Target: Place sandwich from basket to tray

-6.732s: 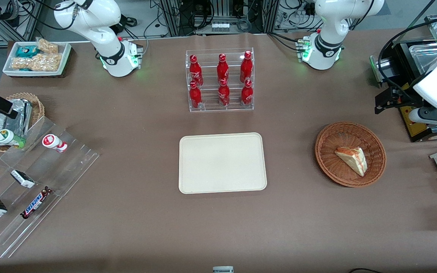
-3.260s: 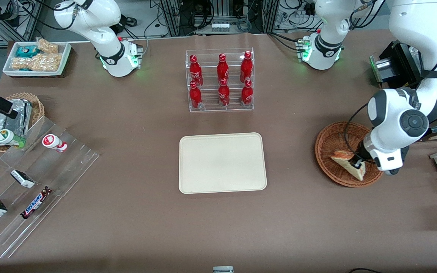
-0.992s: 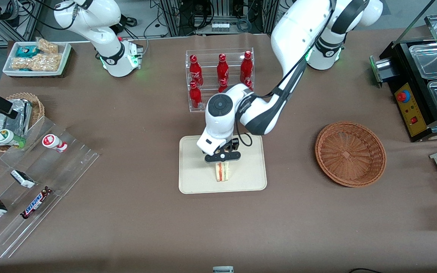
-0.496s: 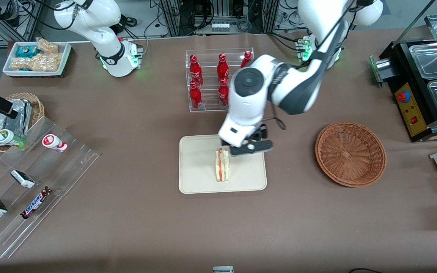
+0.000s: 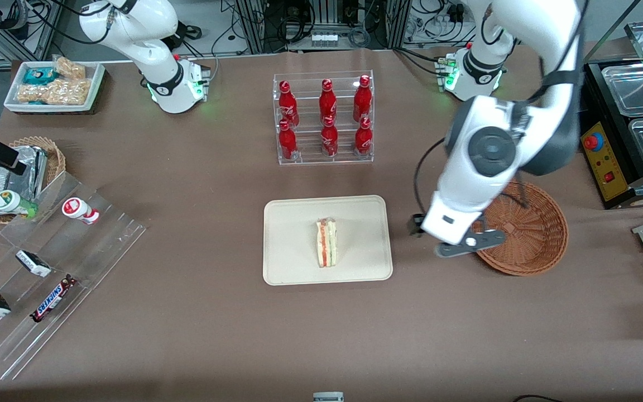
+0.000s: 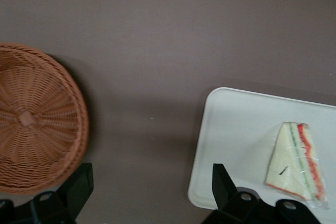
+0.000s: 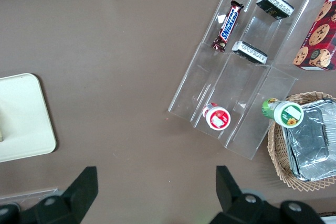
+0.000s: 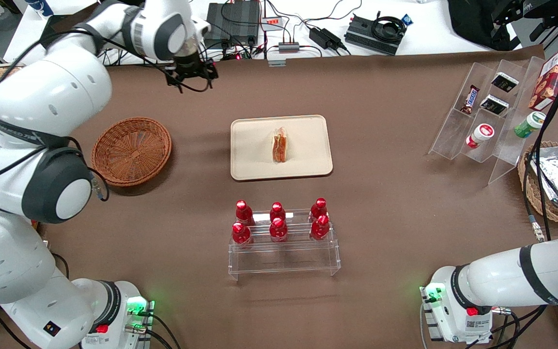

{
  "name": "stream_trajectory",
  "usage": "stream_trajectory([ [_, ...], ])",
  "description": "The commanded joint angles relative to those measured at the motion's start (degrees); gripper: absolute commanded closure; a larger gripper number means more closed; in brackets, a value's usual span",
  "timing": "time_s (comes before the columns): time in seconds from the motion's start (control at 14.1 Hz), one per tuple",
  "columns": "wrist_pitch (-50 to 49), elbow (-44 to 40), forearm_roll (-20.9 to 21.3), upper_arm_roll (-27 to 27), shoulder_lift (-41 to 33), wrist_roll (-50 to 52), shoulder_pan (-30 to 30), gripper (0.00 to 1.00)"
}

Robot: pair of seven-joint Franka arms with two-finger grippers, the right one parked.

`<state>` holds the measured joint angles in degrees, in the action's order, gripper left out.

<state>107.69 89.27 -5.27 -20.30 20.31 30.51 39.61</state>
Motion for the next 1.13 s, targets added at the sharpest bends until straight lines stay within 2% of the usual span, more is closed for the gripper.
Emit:
stream_trajectory([
  [0.0,-3.2,1.9,-1.2,-2.4,-5.0,-2.2,0.9,0.0],
  [0.5,-9.6,1.9,-0.4,-5.3,-12.7,-2.4,-0.2,0.0],
  [0.57,-9.7,1.9,-0.7,-2.4,-12.3,-2.5,-7.0,0.0],
  [0.64,-9.6,1.9,-0.3,3.2,-12.7,-2.8,-10.5,0.0],
  [0.71,-9.9,1.9,-0.3,5.4,-12.6,-4.7,-15.0,0.0],
  [1.06,-13.3,1.9,-0.4,16.1,-15.6,-16.2,-29.8,0.0],
])
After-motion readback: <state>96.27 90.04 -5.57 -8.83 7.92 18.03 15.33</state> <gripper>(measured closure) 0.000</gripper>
